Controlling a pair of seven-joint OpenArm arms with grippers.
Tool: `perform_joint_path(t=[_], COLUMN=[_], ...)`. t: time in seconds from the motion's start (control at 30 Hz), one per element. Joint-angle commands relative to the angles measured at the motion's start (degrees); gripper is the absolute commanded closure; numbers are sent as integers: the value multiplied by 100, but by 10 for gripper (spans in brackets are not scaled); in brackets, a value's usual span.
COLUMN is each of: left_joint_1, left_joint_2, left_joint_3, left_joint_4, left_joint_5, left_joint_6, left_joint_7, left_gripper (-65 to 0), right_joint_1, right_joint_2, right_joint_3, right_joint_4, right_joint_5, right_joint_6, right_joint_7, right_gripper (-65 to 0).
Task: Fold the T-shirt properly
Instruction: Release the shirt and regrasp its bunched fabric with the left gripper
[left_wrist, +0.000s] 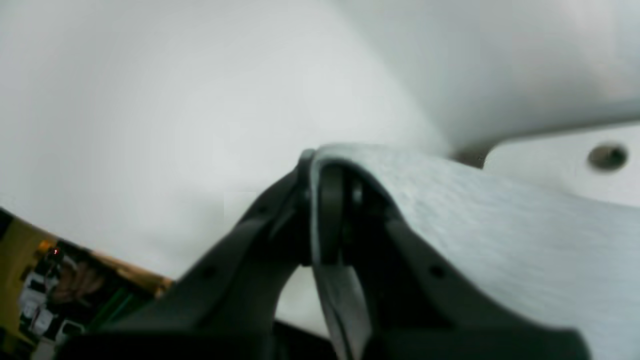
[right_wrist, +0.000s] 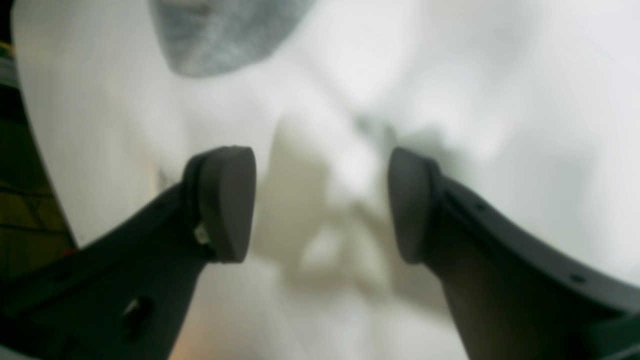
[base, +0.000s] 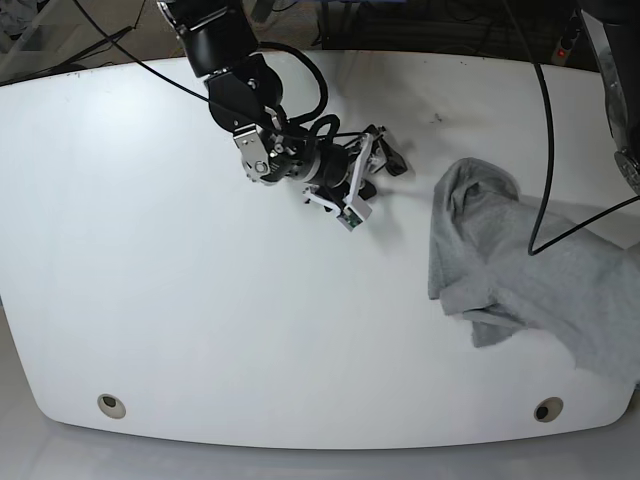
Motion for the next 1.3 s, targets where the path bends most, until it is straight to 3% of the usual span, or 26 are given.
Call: perform_joint_path(t=[0.0, 0.3, 0.5, 0.73, 0.9, 1.07, 1.27], left_joint_1=[63, 713, 1206, 1830, 1997, 2507, 3280], left_joint_2=[-297, -385, -412, -350, -60, -25, 195], left_joint_3=[-149, -756, -800, -967, -985, -958, -993], left_joint_4=[28, 28, 28, 28, 28, 28, 19], left_joint_5=[-35, -35, -44, -79, -70, -70, -44], left_joint_6=[-130, -130, -130, -130, -130, -130, -130], left_joint_7=[-164, -164, -173, -173, -313, -577, -1060], left_gripper=[0, 0, 0, 0, 0, 0, 0], right_joint_1=[138, 542, 709, 753, 753, 779, 753], right_joint_2=[-216, -682, -849, -858, -858, -849, -849], right_joint_3=[-123, -167, -176, -176, -203, -950, -1011], right_joint_4=[-179, -944, -1164, -1313, -1322, -1322, -1313], right_joint_5=[36, 27, 18, 18, 18, 18, 27], right_joint_6=[19, 19, 19, 11, 11, 2, 2], right_joint_7=[-28, -20, 60, 411, 552, 789, 851], right_gripper=[-403, -403, -403, -403, -403, -403, -401])
